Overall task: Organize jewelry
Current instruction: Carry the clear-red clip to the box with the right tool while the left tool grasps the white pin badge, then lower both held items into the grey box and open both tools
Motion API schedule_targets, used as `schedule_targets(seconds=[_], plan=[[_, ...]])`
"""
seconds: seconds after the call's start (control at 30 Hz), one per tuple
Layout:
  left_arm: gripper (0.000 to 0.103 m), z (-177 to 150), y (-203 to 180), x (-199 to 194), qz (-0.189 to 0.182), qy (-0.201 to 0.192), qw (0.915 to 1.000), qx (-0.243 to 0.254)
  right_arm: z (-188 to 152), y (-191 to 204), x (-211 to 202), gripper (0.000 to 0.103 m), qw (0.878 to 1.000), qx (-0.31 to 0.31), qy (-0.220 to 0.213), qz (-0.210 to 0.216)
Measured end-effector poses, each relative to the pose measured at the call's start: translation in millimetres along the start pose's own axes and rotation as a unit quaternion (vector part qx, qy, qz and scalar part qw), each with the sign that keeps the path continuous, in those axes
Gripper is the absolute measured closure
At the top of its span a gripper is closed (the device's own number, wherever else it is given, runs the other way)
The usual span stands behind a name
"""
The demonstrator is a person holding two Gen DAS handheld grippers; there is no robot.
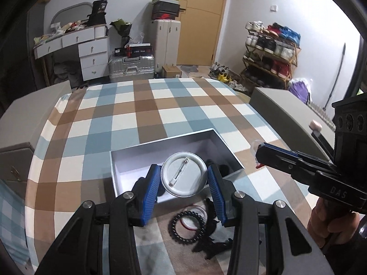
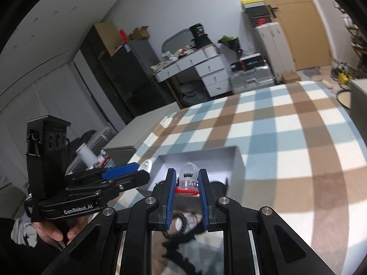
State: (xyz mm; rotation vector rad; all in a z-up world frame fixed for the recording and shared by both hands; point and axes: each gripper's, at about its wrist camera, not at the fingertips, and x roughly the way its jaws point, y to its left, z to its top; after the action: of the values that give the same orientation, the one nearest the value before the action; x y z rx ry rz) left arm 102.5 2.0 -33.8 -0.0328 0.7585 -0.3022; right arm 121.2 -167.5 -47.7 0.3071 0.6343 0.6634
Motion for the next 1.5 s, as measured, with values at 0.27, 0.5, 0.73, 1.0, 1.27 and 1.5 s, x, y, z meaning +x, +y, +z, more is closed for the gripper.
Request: schedule_targets(seconds=[0.27,0.5,0.73,1.0,1.27,1.5], plan=[[0.066,3,19,8,-0.016,-0.007,0.9997,-0.019,15,9,35,0.084,0.999,-0.013,0.024,0.016],[0.066,5,26,19,-0.034,0.001,0.9992,-0.023,20,7,58,0.084,0.999,-0.018,0.046,0.016],[0.066,4,30,30,-0.046,0.013,0.9985,-0.028,21,-4,73,0.084,0.998,-0.006,0.057,0.009],[0.066,6,30,39,-0.052,0.022,0.9981,-0.023,20,-10,85,0.082,0.998,-0.001,0.069,-0.002],[0.066,6,31,44,-0.055,0.026,0.9979,-0.023,19,-16,87,0.082,0.997,0.009,0.071,-0.008],[0.063,5,32,46,-0.053,0.028,0.9979,-0.025,19,-21,85,0.073,0.997,0.026,0.069,-0.003]])
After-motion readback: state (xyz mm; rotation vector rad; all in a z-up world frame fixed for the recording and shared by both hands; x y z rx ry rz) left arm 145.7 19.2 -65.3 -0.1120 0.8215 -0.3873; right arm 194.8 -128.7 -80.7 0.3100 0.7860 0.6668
